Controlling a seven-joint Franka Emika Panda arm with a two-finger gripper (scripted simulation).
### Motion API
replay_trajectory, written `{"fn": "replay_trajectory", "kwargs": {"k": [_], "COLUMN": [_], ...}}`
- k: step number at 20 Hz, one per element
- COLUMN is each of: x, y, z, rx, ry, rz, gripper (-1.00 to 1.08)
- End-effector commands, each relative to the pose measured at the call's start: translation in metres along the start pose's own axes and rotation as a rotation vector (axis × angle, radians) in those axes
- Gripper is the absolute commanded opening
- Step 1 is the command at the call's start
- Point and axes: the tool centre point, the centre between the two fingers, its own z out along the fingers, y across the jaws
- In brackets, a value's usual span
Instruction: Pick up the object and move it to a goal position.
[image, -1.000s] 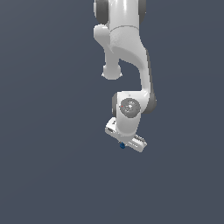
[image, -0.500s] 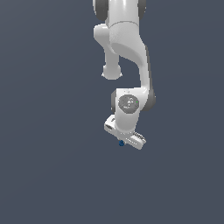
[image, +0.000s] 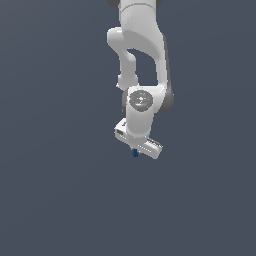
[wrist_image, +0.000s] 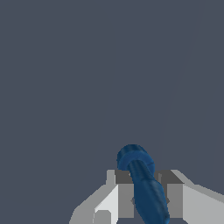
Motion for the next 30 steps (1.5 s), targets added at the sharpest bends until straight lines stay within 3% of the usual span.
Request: {"fn": "replay_trajectory", "kwargs": {"k": [1, 17, 30], "x": [-0.007, -0.053, -0.065], "y": [0.013, 0.095, 0.119], "z": [-0.014, -0.109, -0.138], "rx": [0.001, 0.002, 0.001], "ry": [0.001, 0.0, 0.001], "rz": [0.0, 0.0, 0.0], "gripper": [-1.0, -1.0, -1.0]}}
